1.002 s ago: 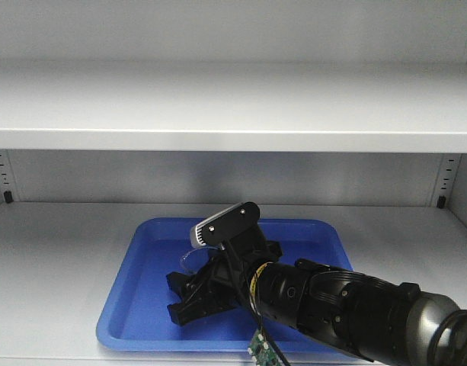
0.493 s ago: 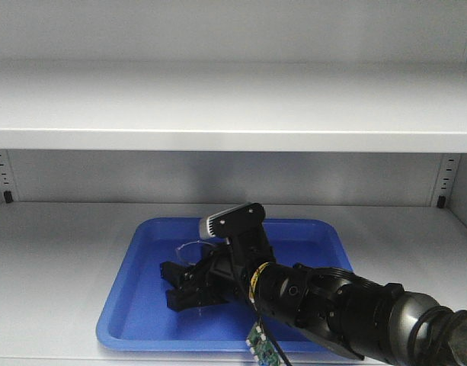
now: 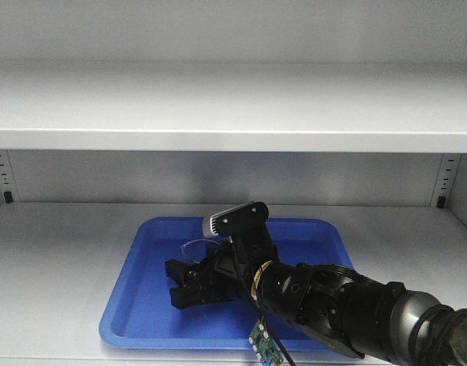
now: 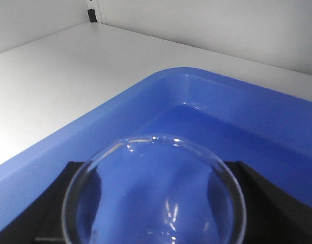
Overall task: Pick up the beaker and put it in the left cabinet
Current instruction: 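Open the right gripper to release the beaker on the tray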
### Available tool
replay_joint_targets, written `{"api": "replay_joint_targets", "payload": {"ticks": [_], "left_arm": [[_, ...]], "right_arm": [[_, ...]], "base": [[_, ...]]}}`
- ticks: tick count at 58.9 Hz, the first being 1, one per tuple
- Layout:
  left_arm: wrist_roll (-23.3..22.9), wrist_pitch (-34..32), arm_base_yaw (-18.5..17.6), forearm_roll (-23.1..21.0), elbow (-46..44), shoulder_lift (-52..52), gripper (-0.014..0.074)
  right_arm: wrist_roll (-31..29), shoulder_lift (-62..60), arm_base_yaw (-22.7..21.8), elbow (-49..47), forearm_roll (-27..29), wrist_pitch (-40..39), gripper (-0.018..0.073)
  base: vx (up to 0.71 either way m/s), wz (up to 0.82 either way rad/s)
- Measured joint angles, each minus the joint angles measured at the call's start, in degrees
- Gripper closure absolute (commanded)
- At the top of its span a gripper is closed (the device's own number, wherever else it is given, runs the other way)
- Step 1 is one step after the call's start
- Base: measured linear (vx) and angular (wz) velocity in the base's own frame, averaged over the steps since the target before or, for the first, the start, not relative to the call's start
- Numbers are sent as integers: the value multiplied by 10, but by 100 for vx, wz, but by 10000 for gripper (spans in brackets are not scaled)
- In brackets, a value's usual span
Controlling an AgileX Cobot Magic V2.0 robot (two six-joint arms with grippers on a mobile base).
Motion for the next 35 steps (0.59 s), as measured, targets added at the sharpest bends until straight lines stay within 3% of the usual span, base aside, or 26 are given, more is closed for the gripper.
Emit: {"api": "replay_joint_targets", "payload": {"ticks": [14,35], "left_arm": [[0,0,0,0,0,0,595],[0,0,0,0,0,0,595]], "right_arm": [[11,0,0,1,9,27,-83],[22,-22,-4,13,-3,47,-83]], "base": [[0,0],[0,0]]}}
